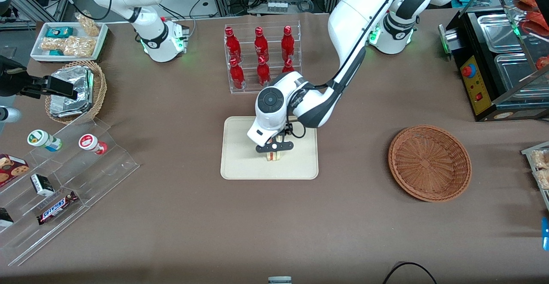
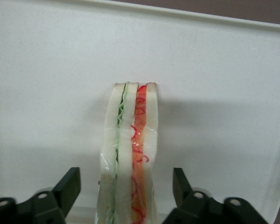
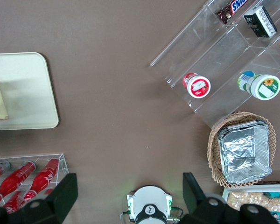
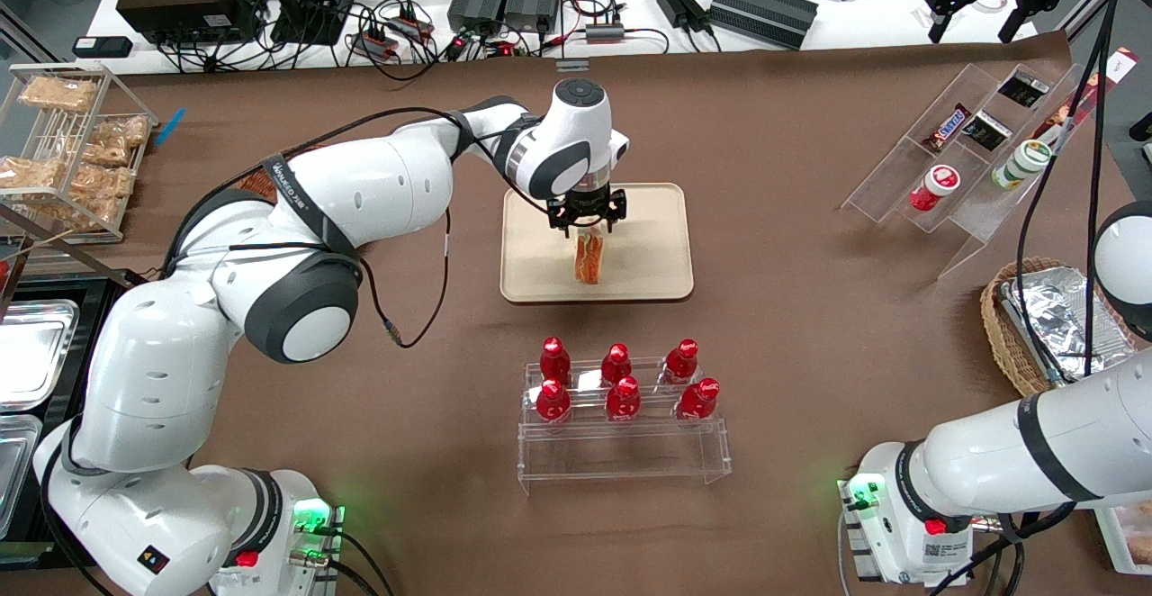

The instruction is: Place sandwich from basket to tray

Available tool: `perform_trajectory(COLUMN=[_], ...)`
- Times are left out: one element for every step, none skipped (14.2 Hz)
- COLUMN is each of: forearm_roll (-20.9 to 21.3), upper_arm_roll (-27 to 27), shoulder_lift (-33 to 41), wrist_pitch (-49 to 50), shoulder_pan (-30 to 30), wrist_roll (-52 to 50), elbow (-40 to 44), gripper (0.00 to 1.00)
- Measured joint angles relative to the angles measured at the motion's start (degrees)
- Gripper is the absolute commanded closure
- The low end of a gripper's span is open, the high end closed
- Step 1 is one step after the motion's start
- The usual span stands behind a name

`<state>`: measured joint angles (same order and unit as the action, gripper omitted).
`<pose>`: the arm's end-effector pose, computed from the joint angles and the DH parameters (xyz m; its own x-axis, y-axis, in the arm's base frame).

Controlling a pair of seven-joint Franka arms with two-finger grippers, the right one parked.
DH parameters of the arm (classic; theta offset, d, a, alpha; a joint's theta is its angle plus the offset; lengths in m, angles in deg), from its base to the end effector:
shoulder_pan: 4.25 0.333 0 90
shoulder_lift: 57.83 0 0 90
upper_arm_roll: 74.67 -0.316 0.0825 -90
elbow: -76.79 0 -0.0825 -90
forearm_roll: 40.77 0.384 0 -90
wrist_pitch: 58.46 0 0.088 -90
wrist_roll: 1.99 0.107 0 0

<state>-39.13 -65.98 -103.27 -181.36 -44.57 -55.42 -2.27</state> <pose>0.4980 -0.5363 0.2417 0.9915 0.1031 -0.0797 0.1061 -0.9938 0.0336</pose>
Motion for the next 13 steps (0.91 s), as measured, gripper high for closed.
perform_trajectory(forearm_roll=[0.09,0.16,0.23,0.31,0.34,0.34,0.34,0.34,0.04,-1.22,-3.03,-4.4,-5.08], upper_arm_roll=[-0.05,-0.18,-0.39,-0.7,-1.25,-2.05,-2.81,-3.22,-3.32,-3.38,-3.41,-3.48,-3.6], shoulder_lift=[0.0,0.0,0.06,0.31,0.92,2.02,3.65,5.71,8.08,10.91,14.37,18.32,22.87], wrist_pitch=[-0.06,-0.08,-0.09,-0.08,0.13,1.34,3.79,6.65,9.74,12.98,16.51,20.26,24.31], shoulder_pan=[0.0,0.0,0.01,0.03,0.07,0.31,1.07,2.66,4.92,7.58,10.48,13.26,16.09], wrist_roll=[0.0,0.0,0.0,0.0,0.0,0.0,0.02,0.61,2.23,4.88,8.71,13.29,18.02], elbow=[0.1,0.3,0.69,1.24,1.66,1.93,2.13,2.19,2.08,1.53,0.07,-2.27,-5.25], gripper=[0.0,0.0,0.0,0.0,0.0,0.0,0.0,0.0,0.0,0.0,0.0,0.0,0.0])
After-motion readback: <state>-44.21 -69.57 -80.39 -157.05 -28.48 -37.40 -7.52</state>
